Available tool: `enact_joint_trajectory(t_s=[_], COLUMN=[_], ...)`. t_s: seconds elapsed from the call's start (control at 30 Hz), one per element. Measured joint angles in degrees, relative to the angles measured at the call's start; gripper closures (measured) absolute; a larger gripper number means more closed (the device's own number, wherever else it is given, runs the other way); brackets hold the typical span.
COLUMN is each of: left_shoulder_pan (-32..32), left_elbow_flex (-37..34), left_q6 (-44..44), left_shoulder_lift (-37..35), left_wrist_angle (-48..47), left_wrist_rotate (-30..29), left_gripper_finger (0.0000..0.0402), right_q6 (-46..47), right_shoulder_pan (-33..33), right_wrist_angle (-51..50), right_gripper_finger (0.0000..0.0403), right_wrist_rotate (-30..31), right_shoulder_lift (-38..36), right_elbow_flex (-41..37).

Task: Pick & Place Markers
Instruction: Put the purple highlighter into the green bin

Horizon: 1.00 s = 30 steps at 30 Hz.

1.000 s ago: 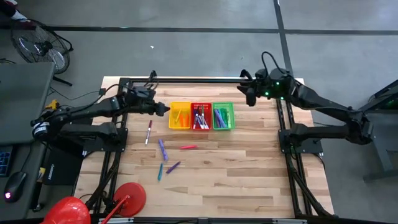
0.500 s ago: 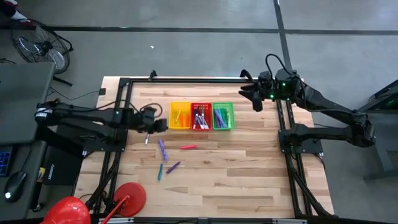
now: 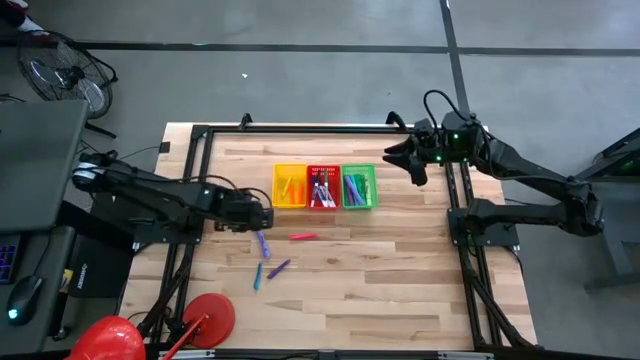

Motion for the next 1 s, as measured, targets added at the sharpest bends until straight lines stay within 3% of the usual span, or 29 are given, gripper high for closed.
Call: enact_joint_trajectory(t_s=[0.13,0.27,0.5,0.73,1.0], left_shoulder_pan=[0.1,0.1,0.1,0.1,0.2], left_elbow_flex=[8.3,12.9,13.7,13.7,13.7], left_q6=[-0.7,-2.0,-2.7,-5.8,-12.4], left_shoulder_lift=[6.9,13.2,21.0,25.9,28.7], left_wrist_angle=[-10.1,-13.8,-9.9,-7.9,-8.1], left_wrist_rotate=[1.9,5.3,11.5,12.0,13.6], left_gripper_finger=[0.0283,0.0278,0.0217,0.0136,0.0125], right_q6=[0.0,-1.0,-2.1,-2.5,-2.5], right_shoulder_pan=[1.1,2.4,4.2,5.6,7.5], right_wrist_angle=[-0.5,-1.6,-2.4,-2.7,-3.6], right_gripper_finger=[0.0269,0.0269,0.0269,0.0269,0.0269], right_wrist_rotate=[-0.1,-0.1,0.0,0.0,0.0], right_shoulder_lift=[0.0,0.0,0.0,0.0,0.0], right_elbow_flex=[0.0,0.0,0.0,0.0,0.0])
